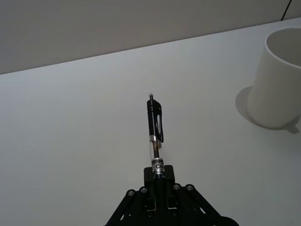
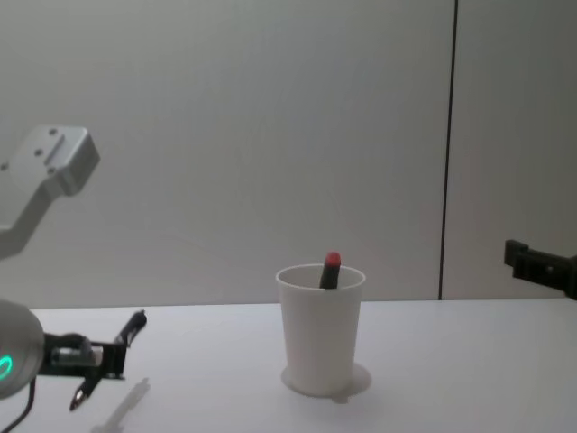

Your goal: Place the pen into the pen holder.

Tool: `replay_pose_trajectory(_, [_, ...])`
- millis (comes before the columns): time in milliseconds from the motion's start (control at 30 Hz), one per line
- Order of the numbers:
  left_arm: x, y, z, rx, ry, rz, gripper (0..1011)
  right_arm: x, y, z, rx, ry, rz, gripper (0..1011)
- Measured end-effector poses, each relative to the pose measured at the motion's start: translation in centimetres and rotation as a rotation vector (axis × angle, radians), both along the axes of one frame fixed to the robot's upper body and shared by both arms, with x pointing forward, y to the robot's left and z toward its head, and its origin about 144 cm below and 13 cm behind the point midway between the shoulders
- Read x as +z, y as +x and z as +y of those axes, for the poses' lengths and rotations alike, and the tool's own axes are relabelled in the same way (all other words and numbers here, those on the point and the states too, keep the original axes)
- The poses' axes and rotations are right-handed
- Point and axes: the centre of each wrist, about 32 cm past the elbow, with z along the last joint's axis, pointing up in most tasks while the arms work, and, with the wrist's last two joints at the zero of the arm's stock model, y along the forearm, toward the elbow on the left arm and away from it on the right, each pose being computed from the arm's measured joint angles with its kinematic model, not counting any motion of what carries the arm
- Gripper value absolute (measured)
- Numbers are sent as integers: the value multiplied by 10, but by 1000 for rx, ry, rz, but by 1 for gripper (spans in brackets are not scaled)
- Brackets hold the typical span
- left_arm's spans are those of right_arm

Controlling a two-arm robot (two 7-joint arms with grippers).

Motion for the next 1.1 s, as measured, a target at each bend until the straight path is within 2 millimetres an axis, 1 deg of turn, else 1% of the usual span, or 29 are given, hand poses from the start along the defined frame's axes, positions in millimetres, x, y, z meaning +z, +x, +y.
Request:
replay_pose_trajectory(533, [10,-2,8,-35,16,-201,139,0,0,0,0,0,0,1002])
replay_pose_trajectory(767, [12,-2,12,-88,7,-307,139,0,0,0,0,0,0,1002])
replay_pose_trajectory(1100, [14,3,21,-217,-20,-458,139,0,0,0,0,0,0,1001])
